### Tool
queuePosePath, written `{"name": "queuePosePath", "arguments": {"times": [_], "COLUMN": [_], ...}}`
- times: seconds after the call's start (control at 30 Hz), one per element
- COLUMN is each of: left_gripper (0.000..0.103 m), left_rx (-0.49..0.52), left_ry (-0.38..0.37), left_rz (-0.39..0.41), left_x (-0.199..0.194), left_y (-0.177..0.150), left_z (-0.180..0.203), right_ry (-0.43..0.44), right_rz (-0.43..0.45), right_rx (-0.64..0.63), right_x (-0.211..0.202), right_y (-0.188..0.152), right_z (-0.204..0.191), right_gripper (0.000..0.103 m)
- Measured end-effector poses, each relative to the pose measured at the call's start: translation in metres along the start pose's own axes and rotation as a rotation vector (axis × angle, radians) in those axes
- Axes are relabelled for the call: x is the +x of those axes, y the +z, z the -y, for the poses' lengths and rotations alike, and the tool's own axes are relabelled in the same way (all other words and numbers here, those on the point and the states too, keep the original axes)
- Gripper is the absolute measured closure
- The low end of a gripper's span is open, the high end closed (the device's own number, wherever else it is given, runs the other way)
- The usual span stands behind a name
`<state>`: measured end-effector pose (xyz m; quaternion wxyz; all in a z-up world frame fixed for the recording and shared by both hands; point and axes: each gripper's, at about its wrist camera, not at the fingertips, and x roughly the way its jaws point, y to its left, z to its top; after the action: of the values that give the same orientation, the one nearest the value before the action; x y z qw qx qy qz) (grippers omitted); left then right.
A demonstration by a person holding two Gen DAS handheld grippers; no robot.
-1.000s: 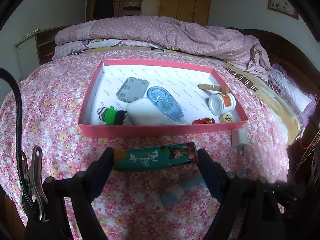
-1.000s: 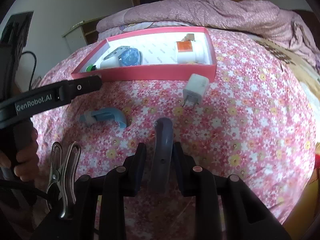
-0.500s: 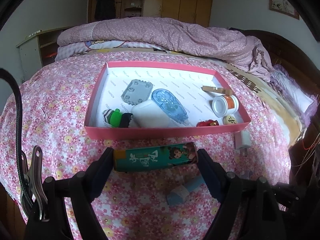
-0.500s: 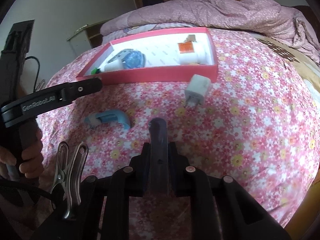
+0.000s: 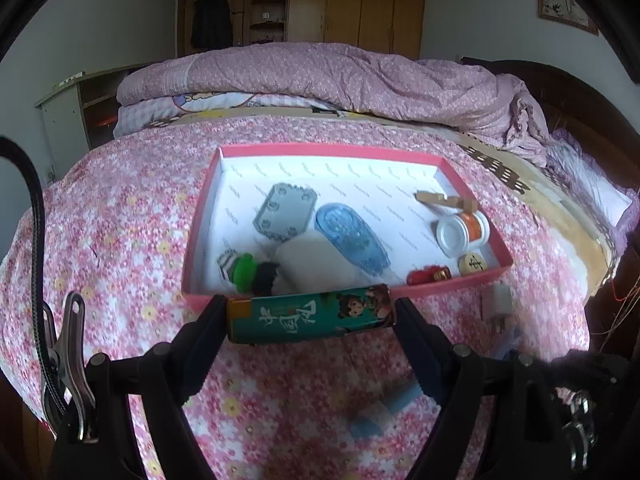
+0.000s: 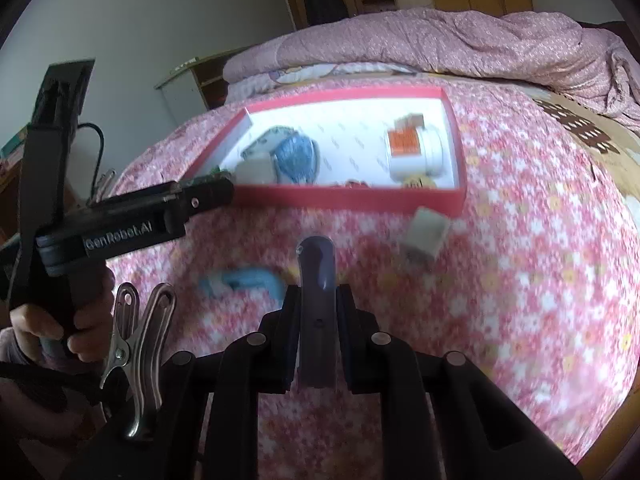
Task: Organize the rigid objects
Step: 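Release the green lighter in the tray with the left tool while the right tool releases the gray piece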
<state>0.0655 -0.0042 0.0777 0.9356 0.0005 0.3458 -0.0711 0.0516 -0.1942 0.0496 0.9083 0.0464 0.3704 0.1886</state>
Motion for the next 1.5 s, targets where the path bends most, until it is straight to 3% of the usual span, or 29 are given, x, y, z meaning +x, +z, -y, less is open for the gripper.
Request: {"name": "queuePosePath", "arguments": {"times": [0.37,0.73,1.03,1.5], "left_gripper": [0.017,0.017,0.017,0.016], "left_rx": [0.000,0.018,0.002,0.028], "left_ry": [0.015,0.030,0.033,0.019], "left_rz": [0.029,0.029,-0.012,0.011], "left_x": [0.015,0.045,0.063,0.042], "left_y": [0.033,0.059,0.062,0.057], "left_z": [-0.009,-0.009,-0.009,0.001], "right_ry": [-0.019,-0.061,-0.110,-0.113], "right_rz": [0.066,0.047,0.027,0.050], "right_rx": [-0.066,-0.044,-0.006,-0.003], "right_x": [0.007,0.043,0.061,0.049], "right_y": [0.052,0.089,0.098,0.093], "right_z": [-0.011,-0.001,0.012,0.010], "right_gripper": [0.085,0.085,0.084,0.077]}}
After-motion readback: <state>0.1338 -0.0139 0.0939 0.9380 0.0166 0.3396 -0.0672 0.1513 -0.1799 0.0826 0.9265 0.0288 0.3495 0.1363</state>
